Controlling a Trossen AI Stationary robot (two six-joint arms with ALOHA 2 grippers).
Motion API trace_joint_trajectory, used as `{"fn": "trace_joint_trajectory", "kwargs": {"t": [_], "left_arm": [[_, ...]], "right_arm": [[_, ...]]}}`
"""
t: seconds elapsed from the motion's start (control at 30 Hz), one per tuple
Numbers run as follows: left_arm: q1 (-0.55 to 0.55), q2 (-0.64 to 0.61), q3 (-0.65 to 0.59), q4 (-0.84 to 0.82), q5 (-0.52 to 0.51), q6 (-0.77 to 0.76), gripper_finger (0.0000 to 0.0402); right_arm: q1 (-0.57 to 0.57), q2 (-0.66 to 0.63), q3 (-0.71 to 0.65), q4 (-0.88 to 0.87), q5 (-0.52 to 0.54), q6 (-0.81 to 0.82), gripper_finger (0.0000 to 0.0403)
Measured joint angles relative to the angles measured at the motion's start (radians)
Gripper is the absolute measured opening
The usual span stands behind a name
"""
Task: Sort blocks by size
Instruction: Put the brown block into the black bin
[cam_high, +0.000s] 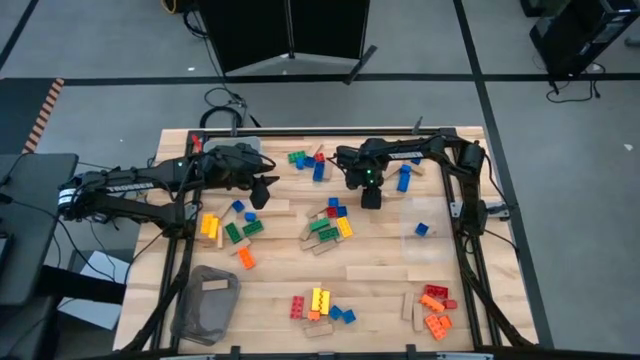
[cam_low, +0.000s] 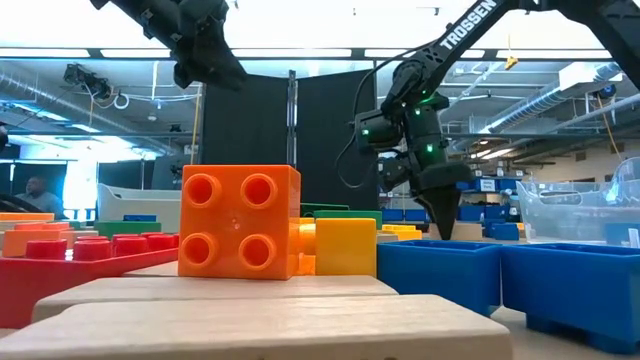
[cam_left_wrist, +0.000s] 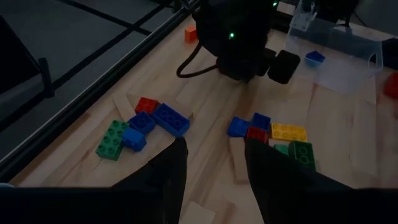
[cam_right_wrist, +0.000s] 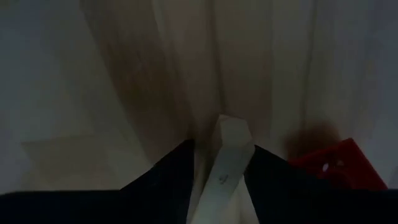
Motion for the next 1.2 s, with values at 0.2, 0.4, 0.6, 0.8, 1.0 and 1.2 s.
{"fn": "trace_joint_trajectory", "kwargs": {"t": [0.2,0.4,0.6,0.8,1.0,1.2], "left_arm": [[0.0,0.0,0.0,0.02,-0.001,0.001,0.017],[0.0,0.001,0.0,0.085,-0.006,0.001,0.017],[0.0,0.004,0.0,0.199,-0.01,0.002,0.017],[0.0,0.004,0.0,0.304,-0.061,0.002,0.017],[0.0,0.02,0.0,0.402,-0.086,0.002,0.017],[0.0,0.113,0.0,0.574,0.0,0.001,0.017]], "right_arm": [[0.001,-0.001,0.001,-0.003,0.0,0.038,0.0067],[0.002,-0.056,0.003,-0.042,-0.001,0.123,0.0068],[0.019,-0.233,0.005,-0.016,-0.002,0.199,0.0068],[0.045,-0.433,0.005,0.112,-0.002,0.325,0.0068],[0.108,-0.556,0.006,0.382,-0.002,0.404,0.0068],[0.188,-0.591,0.006,0.668,-0.002,0.398,0.0068]]}}
